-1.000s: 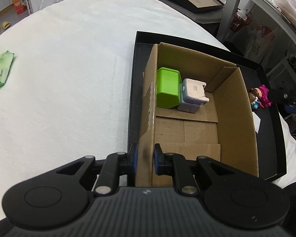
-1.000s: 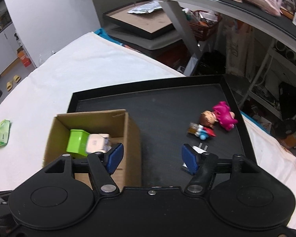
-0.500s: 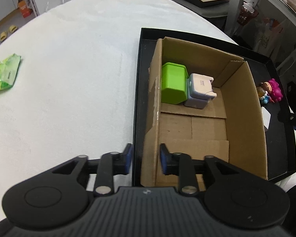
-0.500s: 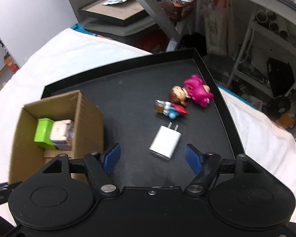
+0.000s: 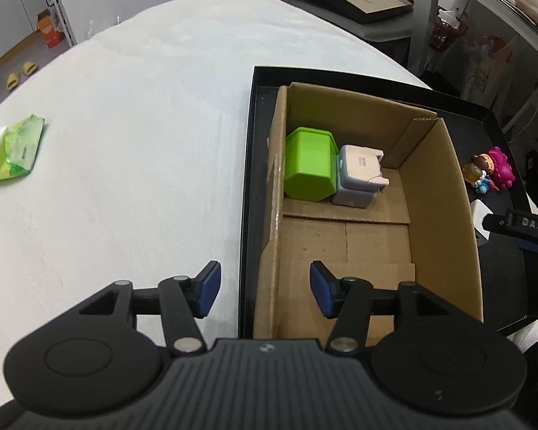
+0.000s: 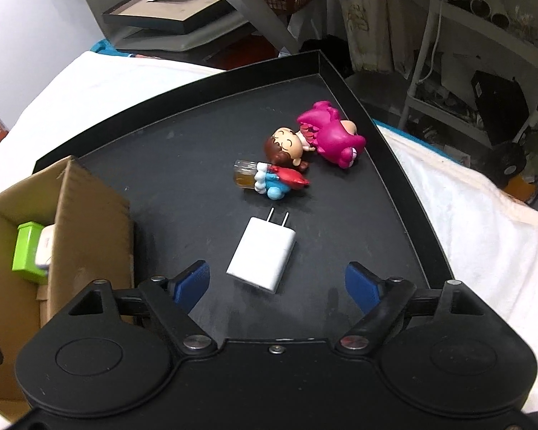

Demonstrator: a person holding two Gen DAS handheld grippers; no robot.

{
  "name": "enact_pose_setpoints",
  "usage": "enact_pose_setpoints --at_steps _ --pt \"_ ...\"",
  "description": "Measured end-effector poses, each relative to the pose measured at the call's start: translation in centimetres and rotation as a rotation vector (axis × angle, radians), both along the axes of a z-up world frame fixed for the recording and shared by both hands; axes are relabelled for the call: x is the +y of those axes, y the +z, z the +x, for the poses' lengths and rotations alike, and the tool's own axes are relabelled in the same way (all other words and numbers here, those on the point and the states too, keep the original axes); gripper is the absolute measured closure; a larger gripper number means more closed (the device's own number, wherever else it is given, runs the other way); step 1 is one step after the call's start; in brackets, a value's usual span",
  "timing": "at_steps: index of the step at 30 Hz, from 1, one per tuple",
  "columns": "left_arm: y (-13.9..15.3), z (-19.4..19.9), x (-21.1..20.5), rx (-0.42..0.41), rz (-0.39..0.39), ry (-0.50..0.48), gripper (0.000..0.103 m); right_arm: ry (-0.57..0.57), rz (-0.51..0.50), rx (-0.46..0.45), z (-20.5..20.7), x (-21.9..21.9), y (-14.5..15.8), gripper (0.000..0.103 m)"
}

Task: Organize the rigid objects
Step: 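Move the right tool to the white plug charger and grasp it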

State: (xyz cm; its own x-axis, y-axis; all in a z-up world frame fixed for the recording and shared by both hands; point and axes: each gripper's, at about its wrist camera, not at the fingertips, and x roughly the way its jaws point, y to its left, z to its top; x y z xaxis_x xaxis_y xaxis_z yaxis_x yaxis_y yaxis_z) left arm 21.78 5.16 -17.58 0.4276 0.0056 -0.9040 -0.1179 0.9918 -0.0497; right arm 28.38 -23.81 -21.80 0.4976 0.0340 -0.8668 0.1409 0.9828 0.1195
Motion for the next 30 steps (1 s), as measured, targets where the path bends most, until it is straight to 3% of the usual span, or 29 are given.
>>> enact_pose_setpoints --at_steps 5,13,16,20,30 --pt "0.6 -0.1 -0.4 -0.044 0.015 0.007 0.049 0.005 -0.006 0.003 1.1 0.2 -0.8 0.019" --pt "0.3 0.5 -1.7 -0.022 0.051 -0.01 0.049 0.016 -0.024 0.016 1.7 0.3 -2.0 0.02" --pt "0.0 0.6 -2.5 -0.004 0.048 -0.035 0.049 0.039 -0.042 0.041 1.5 0.4 -2.7 0.031" --pt "0.3 0.3 -3.9 -0.03 0.096 -0.065 0.049 0.045 -0.097 0.023 0.7 0.0 -2.5 0.063" --pt "0.1 0.4 -4.9 -0.031 0.134 -0.068 0.048 -0.012 -0.025 0.018 -0.1 -2.3 -2.3 0.064"
